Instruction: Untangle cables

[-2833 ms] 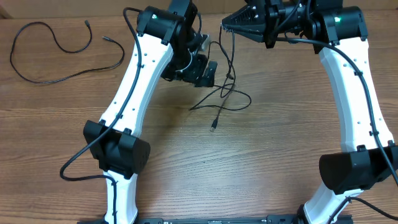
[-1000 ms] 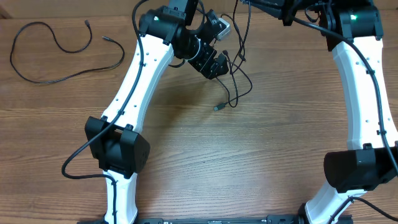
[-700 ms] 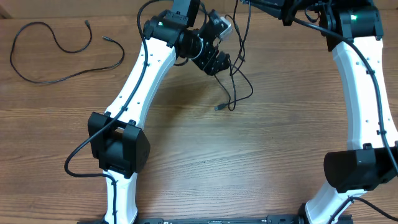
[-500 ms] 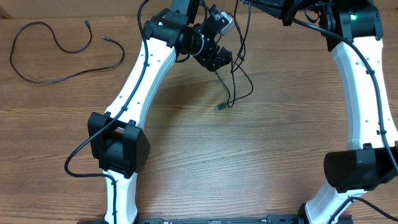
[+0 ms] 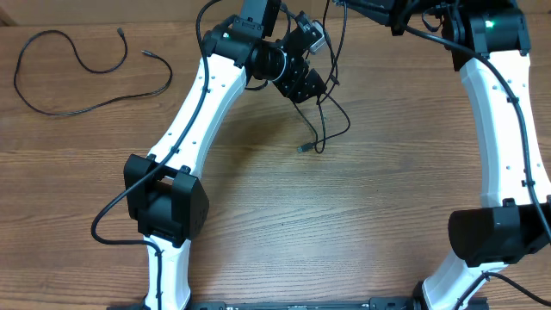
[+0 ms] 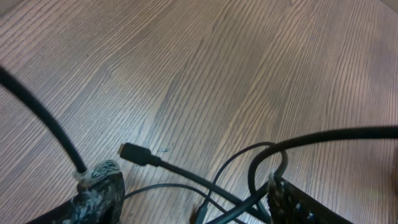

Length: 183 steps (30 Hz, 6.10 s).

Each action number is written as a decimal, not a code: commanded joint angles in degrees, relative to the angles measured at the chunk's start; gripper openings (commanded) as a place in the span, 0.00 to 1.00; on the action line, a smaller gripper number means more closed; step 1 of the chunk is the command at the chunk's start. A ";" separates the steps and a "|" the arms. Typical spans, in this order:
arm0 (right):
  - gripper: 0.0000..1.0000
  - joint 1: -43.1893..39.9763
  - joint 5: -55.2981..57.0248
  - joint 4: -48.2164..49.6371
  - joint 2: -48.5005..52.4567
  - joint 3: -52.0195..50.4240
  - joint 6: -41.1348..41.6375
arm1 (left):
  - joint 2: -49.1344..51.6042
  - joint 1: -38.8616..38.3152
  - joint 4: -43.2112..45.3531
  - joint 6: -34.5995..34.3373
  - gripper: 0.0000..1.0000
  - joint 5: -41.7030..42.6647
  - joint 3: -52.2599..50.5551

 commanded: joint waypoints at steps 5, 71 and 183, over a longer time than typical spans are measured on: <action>0.04 -0.33 -0.70 0.42 -2.40 1.44 -0.52 | -0.66 -0.17 -0.39 0.70 0.64 1.46 -0.52; 0.04 -4.94 -0.15 0.81 -2.38 1.40 -7.63 | -2.97 10.88 -9.77 -2.19 0.56 18.34 -3.06; 0.04 -21.57 37.55 -46.40 -2.36 -18.78 -52.81 | -31.23 29.97 1.97 -45.66 0.04 7.15 -2.23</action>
